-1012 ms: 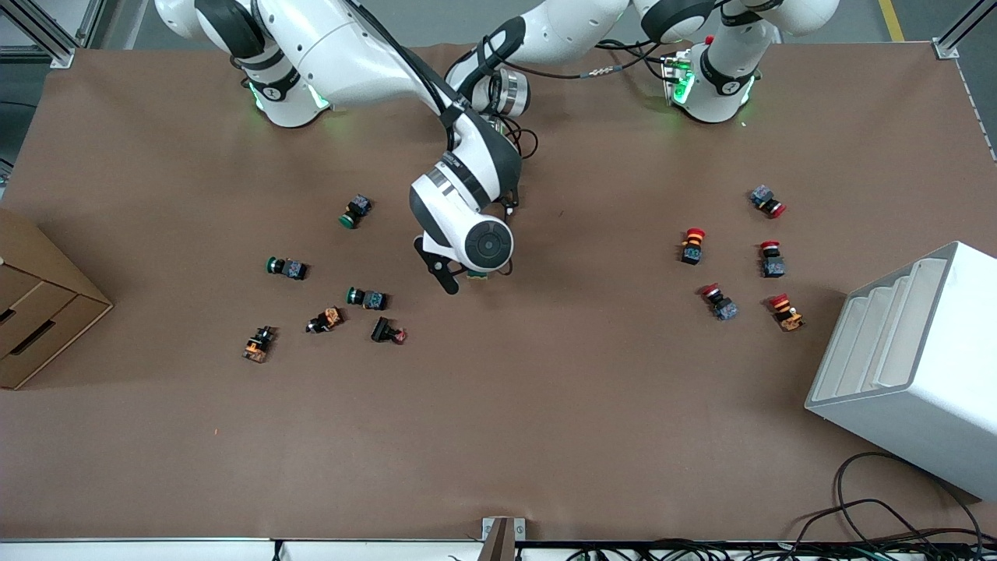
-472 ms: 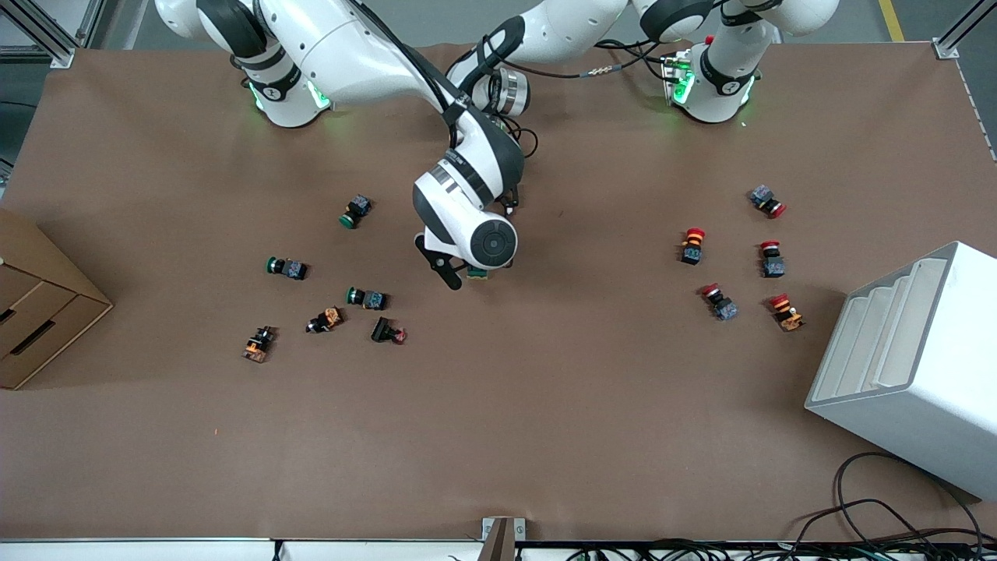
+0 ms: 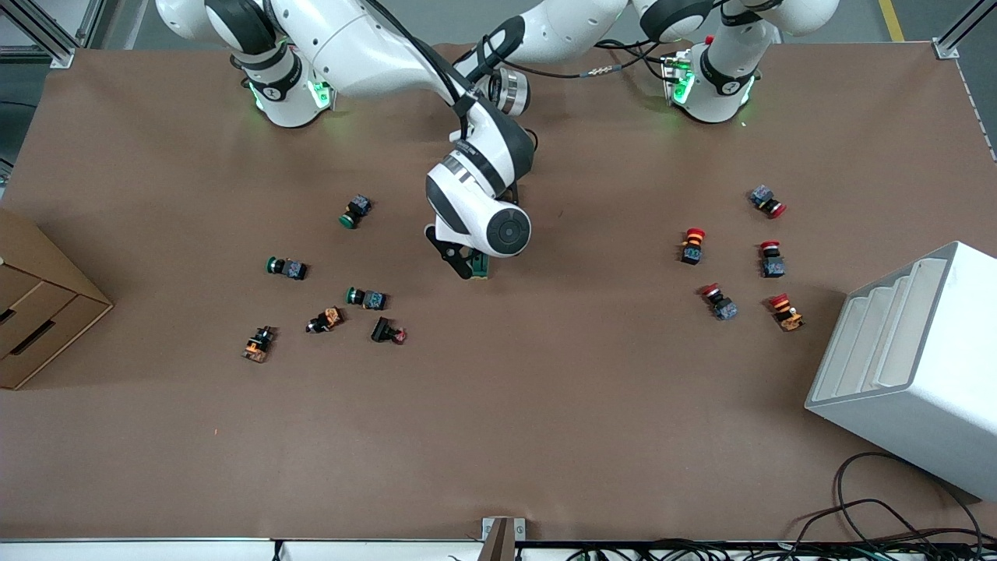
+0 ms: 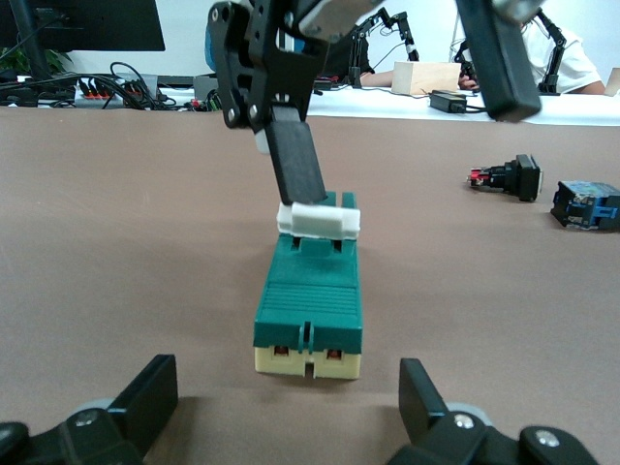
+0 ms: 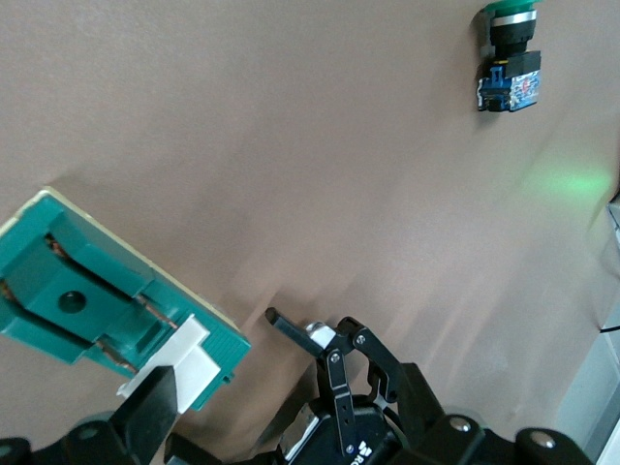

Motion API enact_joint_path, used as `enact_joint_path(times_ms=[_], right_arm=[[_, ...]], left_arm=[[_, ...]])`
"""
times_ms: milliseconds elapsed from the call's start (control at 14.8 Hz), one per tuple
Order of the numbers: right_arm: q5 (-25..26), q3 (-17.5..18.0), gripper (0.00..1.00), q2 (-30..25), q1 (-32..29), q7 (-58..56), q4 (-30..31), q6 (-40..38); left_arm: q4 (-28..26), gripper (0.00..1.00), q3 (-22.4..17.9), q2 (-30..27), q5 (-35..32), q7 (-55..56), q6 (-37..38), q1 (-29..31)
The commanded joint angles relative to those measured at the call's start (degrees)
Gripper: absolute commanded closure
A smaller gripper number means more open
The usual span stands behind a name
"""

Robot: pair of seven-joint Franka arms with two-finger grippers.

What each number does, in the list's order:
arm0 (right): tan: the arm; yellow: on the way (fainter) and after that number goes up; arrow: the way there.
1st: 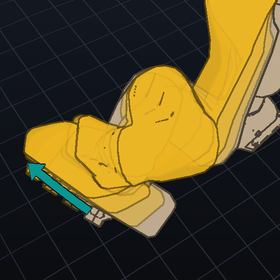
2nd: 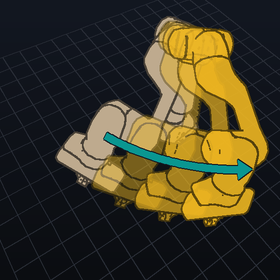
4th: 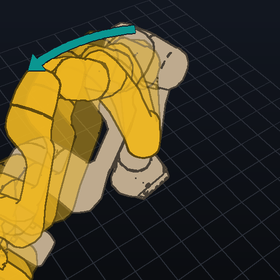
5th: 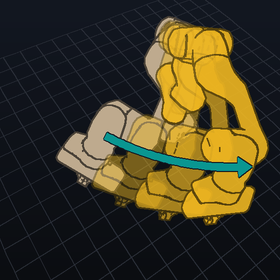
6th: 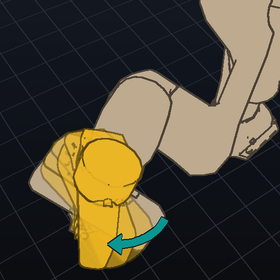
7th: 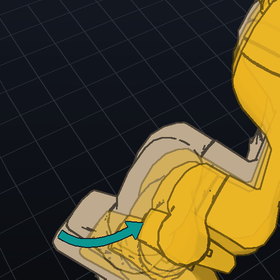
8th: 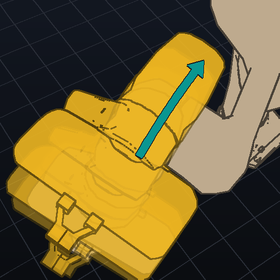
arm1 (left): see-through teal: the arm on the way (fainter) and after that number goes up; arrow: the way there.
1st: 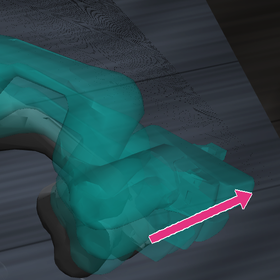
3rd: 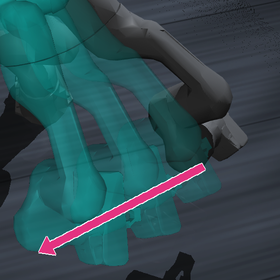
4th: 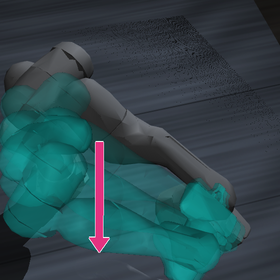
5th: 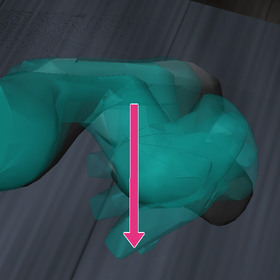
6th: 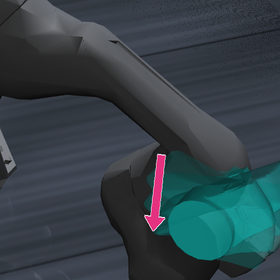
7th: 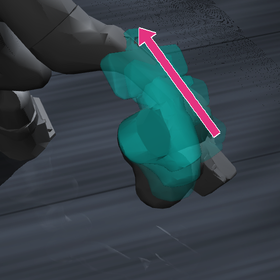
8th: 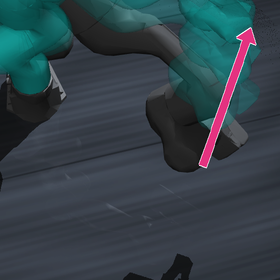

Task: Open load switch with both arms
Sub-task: 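Lift the right gripper off the handle and draw it back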

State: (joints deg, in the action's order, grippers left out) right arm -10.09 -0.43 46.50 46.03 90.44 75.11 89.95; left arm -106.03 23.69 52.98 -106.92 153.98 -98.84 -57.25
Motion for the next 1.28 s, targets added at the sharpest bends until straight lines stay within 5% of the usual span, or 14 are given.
enact_joint_path(times_ms=[0,944,1214], right_arm=[[-0.28,-0.36,0.0,-0.71,0.29,-0.71,2.41,0.66],[0.07,-0.8,0.0,-1.41,-0.15,-1.66,2.24,1.63],[3.66,-1.67,0.0,-7.2,-3.48,-11.31,2.06,1.81]], left_arm=[[1.53,0.0,0.66,3.71,0.31,3.26,-2.94,-0.76],[1.97,0.0,0.75,3.27,0.57,2.9,-2.94,-0.5],[1.89,0.0,0.75,2.92,0.57,2.55,-2.94,-0.32]])
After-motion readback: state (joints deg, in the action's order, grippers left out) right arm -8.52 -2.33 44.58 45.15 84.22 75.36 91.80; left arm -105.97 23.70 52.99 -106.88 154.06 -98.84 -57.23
